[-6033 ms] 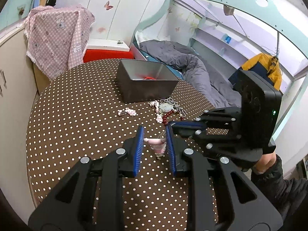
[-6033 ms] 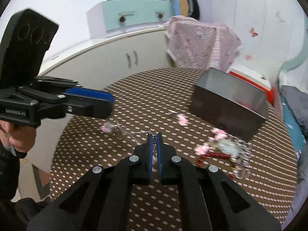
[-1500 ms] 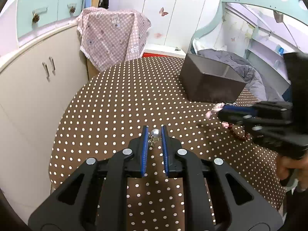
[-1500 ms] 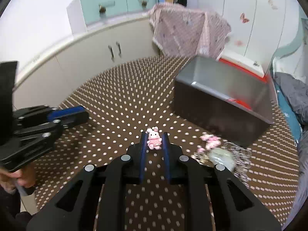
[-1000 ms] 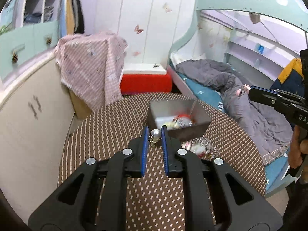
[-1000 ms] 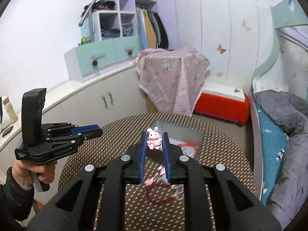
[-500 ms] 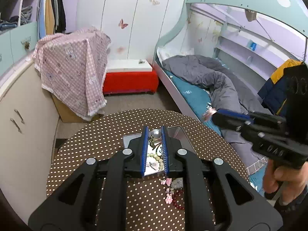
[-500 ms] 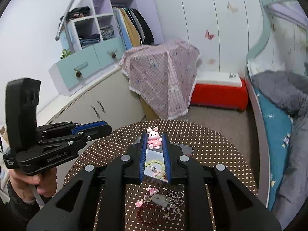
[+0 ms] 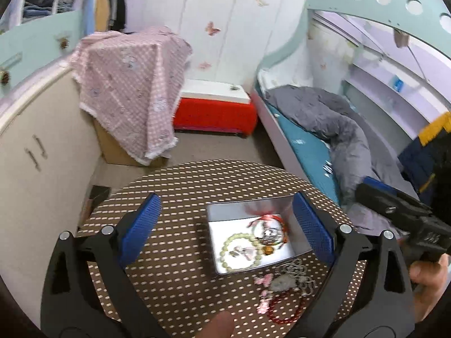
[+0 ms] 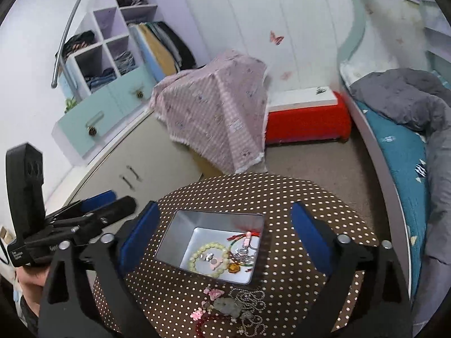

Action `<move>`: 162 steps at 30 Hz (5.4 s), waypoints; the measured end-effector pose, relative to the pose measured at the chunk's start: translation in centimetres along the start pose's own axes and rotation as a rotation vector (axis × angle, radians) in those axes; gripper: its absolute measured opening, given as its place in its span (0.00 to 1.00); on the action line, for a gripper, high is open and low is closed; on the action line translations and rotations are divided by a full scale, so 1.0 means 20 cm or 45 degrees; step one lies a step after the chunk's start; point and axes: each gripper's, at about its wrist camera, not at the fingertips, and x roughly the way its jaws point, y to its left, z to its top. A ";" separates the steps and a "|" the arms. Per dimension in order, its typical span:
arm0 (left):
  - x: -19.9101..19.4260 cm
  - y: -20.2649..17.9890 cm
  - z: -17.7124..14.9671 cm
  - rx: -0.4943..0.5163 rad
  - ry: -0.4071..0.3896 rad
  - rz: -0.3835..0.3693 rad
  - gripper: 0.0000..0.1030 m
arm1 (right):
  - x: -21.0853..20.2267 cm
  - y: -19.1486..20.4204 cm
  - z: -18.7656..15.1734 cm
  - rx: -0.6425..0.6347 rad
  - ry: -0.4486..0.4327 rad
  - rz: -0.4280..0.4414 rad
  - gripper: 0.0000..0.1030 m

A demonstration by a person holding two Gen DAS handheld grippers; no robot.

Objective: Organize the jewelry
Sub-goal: 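Carry both charms over the metal box and open both grippers, then withdraw both grippers from the box toward the remaining jewelry, then grasp the red bead bracelet with the left gripper while the right grasps the silver chain necklace, then carry the bracelet and necklace over the metal box with both grippers, then open both grippers to drop the jewelry into the box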

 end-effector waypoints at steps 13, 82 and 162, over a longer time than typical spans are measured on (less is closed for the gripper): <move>-0.51 -0.01 -0.17 0.057 -0.246 0.127 0.92 | -0.41 0.14 -0.05 -0.086 -0.182 -0.054 0.92; 0.02 -0.14 -0.95 0.203 0.246 0.055 0.32 | 0.17 -0.06 -0.67 -0.265 0.248 -0.275 0.78; -0.24 -0.09 0.07 0.162 -0.123 0.166 0.94 | -0.14 0.08 0.13 -0.100 -0.089 -0.120 0.93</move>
